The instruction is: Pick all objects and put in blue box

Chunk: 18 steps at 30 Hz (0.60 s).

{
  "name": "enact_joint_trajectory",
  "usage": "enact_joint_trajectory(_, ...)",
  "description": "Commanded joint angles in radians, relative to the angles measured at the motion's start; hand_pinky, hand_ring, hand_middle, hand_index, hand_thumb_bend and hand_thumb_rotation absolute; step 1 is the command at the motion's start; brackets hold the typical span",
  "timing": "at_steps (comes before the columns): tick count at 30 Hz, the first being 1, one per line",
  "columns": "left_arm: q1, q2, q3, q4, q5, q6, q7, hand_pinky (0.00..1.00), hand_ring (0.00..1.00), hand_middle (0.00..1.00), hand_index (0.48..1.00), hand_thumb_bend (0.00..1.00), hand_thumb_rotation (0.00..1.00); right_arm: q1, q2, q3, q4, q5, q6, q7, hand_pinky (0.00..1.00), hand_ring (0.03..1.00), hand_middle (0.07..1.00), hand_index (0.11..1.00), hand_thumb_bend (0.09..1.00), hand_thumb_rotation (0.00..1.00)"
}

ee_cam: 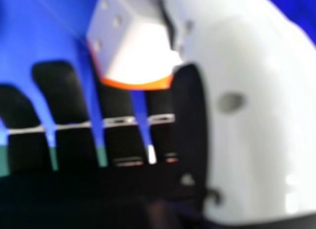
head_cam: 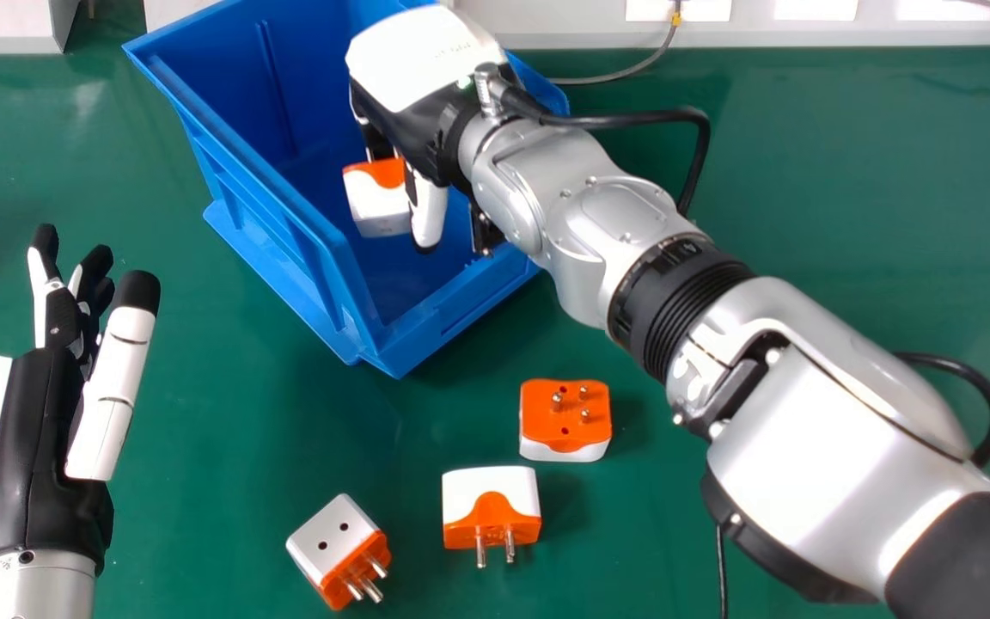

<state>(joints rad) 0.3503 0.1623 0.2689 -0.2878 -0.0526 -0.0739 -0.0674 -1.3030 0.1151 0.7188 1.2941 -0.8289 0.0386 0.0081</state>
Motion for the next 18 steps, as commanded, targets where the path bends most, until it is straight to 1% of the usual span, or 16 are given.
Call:
enact_joint_trajectory(1,0.007,-0.006,-0.004,-0.033,0.007,-0.013,0.006,0.93,0.98,0.98,0.972,0.68,0.87,-0.007,0.001,-0.005,-0.012,0.005,0.015,0.000,0.29,0.381,0.466,0.477,0.521,0.00)
enact_joint_trajectory(3,0.008,-0.007,-0.007,-0.037,0.011,-0.012,0.008,0.93,0.98,0.98,0.972,0.68,0.87,-0.002,0.007,-0.003,-0.014,0.004,0.023,0.005,0.28,0.387,0.472,0.479,0.521,0.00)
enact_joint_trajectory(4,0.009,-0.008,-0.009,-0.039,0.013,-0.011,0.009,0.93,0.98,0.98,0.972,0.67,0.87,-0.001,0.009,-0.003,-0.015,0.003,0.026,0.008,0.25,0.392,0.475,0.482,0.521,0.00)
enact_joint_trajectory(6,0.009,-0.009,-0.011,-0.039,0.014,-0.012,0.010,0.93,0.98,0.98,0.972,0.67,0.87,0.002,0.010,-0.002,-0.018,0.002,0.028,0.007,0.25,0.392,0.475,0.482,0.521,0.00)
enact_joint_trajectory(9,0.011,-0.011,-0.014,-0.053,0.017,-0.005,0.010,0.93,0.98,0.98,0.974,0.68,0.88,0.004,0.011,0.001,-0.018,-0.001,0.026,0.004,0.28,0.412,0.477,0.486,0.520,0.00)
enact_joint_trajectory(10,0.010,-0.012,-0.014,-0.054,0.019,-0.004,0.011,0.93,0.98,0.98,0.974,0.68,0.88,0.005,0.010,0.003,-0.018,-0.003,0.024,0.001,0.28,0.412,0.477,0.486,0.520,0.00)
enact_joint_trajectory(12,0.007,-0.011,-0.014,-0.045,0.021,-0.008,0.010,0.93,0.98,0.98,0.974,0.68,0.88,0.007,0.007,0.008,-0.019,-0.008,0.015,-0.009,0.29,0.417,0.480,0.487,0.520,0.00)
enact_joint_trajectory(16,0.006,-0.013,-0.016,-0.044,0.022,-0.009,0.011,0.94,0.98,0.98,0.975,0.68,0.88,0.012,-0.005,0.023,-0.024,-0.024,-0.014,-0.055,0.31,0.418,0.478,0.498,0.519,0.00)
enact_joint_trajectory(18,0.001,-0.013,-0.017,-0.036,0.024,-0.012,0.012,0.94,0.98,0.98,0.975,0.68,0.88,0.014,-0.010,0.026,-0.020,-0.024,-0.027,-0.080,0.31,0.414,0.471,0.503,0.518,0.00)
